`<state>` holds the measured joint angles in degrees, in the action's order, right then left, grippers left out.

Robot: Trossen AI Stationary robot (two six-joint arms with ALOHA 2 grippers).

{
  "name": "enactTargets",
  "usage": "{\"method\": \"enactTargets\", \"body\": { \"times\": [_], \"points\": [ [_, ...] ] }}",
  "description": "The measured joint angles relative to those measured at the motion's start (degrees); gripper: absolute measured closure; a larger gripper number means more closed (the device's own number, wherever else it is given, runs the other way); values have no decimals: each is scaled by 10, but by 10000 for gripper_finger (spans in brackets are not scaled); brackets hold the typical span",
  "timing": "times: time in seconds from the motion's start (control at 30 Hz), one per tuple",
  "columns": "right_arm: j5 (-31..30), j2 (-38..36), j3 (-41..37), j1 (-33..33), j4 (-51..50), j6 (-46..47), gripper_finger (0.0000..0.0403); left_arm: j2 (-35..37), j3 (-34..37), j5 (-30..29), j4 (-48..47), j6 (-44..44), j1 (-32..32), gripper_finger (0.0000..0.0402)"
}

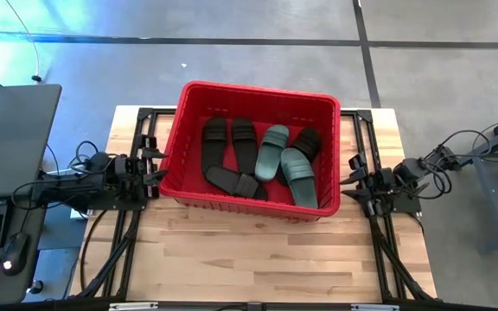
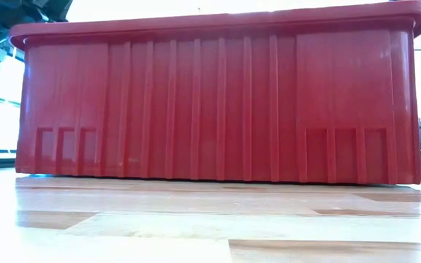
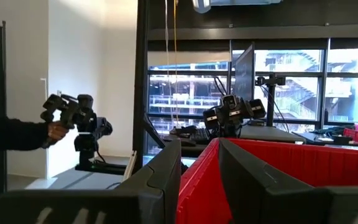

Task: Pick and place slides into bin
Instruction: Return to Home Position

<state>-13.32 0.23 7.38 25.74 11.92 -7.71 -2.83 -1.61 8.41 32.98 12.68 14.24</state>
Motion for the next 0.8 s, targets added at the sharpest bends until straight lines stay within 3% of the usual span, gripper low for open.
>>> {"method": "enactTargets", "body": {
  "times": [0.43,0.8],
  "points": [
    [-4,0,0,0,-9,-9,304,0,0,4,-102,-5,0,229],
    [-31,0,0,0,-10,1,304,0,0,-15,-110,-5,0,229]
  ]
}}
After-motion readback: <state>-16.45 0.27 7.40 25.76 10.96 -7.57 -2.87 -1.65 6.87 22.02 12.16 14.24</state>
